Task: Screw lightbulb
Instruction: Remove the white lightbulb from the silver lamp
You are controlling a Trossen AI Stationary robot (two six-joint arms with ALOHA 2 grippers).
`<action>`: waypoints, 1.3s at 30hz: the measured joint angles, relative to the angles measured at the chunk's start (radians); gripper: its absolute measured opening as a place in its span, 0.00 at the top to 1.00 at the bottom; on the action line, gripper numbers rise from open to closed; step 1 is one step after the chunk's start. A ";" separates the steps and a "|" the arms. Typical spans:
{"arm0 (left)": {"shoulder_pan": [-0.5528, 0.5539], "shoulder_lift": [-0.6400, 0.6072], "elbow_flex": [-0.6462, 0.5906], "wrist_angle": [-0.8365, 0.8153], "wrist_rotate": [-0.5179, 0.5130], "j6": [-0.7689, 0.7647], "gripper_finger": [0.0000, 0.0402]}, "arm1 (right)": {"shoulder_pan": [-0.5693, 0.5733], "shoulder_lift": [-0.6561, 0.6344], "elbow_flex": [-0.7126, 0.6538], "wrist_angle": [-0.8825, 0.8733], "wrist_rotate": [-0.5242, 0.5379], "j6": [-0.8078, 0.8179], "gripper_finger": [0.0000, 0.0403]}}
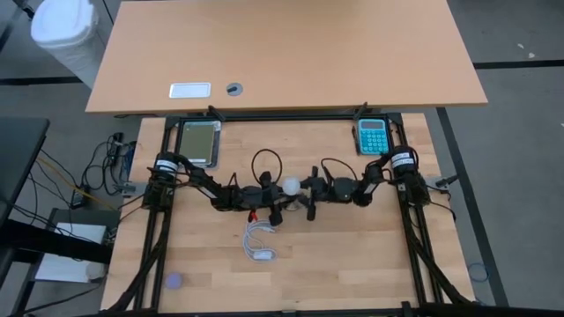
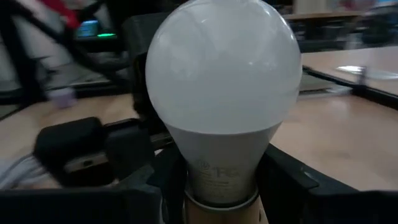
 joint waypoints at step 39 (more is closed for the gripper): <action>0.003 0.002 0.005 0.009 0.005 0.015 0.53 | -0.222 -0.113 0.011 -0.170 -0.560 0.026 0.37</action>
